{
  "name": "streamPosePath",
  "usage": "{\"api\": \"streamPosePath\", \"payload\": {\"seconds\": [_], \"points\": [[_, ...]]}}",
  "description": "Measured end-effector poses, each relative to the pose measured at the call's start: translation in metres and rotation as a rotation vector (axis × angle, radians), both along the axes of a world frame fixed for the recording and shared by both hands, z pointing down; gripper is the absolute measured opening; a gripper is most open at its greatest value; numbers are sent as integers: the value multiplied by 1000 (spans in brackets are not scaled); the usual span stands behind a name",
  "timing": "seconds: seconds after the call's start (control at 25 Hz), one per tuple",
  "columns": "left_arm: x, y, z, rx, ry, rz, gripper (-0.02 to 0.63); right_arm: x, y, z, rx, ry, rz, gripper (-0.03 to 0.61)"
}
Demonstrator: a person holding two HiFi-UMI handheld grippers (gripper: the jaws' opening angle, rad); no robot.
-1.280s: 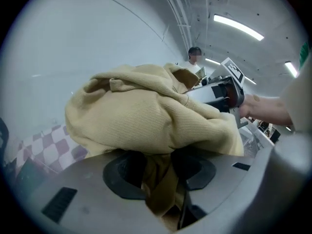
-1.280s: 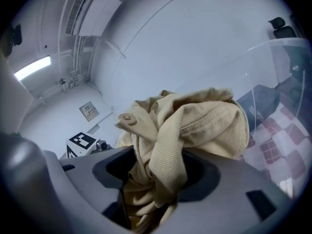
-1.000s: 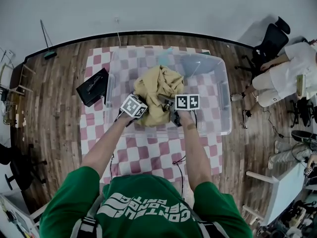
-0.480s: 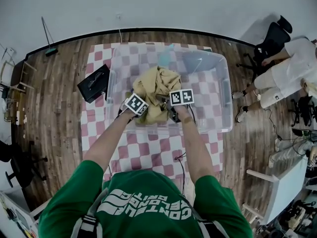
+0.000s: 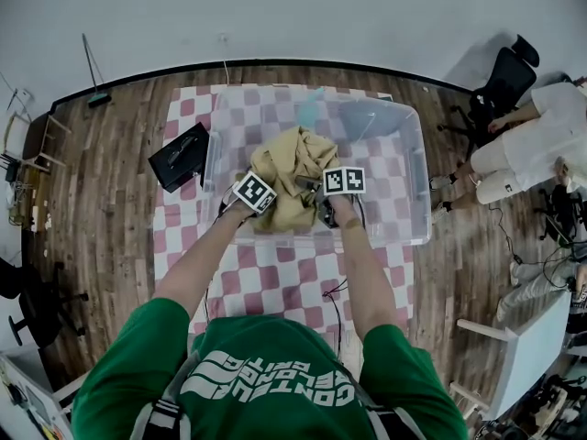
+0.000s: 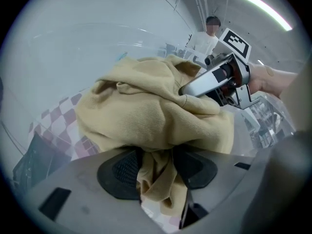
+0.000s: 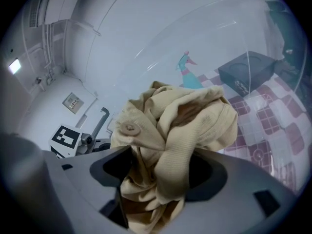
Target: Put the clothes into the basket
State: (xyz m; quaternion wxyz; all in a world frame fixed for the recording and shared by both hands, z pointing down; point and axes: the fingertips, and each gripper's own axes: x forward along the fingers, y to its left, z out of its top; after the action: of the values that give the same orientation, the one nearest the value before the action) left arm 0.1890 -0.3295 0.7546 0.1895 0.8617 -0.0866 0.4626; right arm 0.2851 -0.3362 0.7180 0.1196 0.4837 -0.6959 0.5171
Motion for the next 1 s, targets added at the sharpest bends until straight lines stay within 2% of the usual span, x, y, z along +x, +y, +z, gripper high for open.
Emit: {"api": "streamPosePath", "payload": {"seconds": [0.28, 0.48, 0.6, 0.72, 0.88, 1.0], "points": [[-8, -11, -24, 91, 0, -13, 199, 17, 20, -6, -55, 33, 7, 318], [-9, -11, -42, 108, 38, -26, 199, 31, 35, -22, -64, 56, -7, 318], [-8, -20, -59, 150, 66, -51, 199, 39, 42, -37, -51, 76, -9, 318], [-7, -32, -80, 188, 105, -86, 199, 43, 43, -57, -18, 120, -21, 318], [-7, -40, -112, 236, 165, -122, 198, 46, 40, -96, 77, 185, -6, 316], [-3, -37, -144, 273, 249, -145, 154, 41, 40, -126, 163, 255, -23, 314]]}}
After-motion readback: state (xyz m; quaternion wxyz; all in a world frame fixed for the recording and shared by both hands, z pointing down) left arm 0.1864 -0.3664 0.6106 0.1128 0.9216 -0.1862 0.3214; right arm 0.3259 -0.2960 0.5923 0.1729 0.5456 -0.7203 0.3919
